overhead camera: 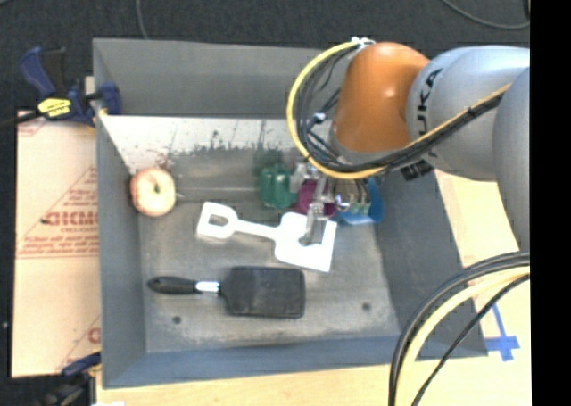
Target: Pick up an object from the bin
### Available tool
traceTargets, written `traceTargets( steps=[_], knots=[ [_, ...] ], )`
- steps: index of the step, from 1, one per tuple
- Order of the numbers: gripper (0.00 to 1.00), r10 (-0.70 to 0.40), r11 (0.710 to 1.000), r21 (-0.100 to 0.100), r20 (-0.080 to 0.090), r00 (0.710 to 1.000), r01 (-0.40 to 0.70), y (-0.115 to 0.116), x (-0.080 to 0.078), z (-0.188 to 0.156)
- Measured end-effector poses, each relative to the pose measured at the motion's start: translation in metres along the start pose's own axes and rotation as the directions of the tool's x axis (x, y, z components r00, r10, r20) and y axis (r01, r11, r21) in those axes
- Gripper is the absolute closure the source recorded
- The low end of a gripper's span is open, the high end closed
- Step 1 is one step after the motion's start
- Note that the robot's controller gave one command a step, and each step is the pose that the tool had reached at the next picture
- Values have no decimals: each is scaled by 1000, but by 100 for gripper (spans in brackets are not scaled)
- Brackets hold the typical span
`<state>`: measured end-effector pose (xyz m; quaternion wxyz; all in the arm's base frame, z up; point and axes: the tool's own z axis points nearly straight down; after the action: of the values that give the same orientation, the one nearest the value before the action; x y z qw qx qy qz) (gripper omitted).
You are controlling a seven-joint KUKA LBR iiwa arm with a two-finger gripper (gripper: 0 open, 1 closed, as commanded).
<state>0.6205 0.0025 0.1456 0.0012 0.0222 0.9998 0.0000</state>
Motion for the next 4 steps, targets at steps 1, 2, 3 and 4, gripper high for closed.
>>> traceTargets(
  steps=[1, 2, 3, 4],
  knots=[
    [0, -34, 999, 4, 12, 999, 33, -12, 14, 11],
    [0, 30, 1000, 0, 10, 1000, -30, 3, 8, 76],
    [0, -204, 979, 8, 21, 979, 204, -16, 5, 74],
    [100, -327, 945, 6, 16, 945, 327, -12, 8, 74]
  ],
)
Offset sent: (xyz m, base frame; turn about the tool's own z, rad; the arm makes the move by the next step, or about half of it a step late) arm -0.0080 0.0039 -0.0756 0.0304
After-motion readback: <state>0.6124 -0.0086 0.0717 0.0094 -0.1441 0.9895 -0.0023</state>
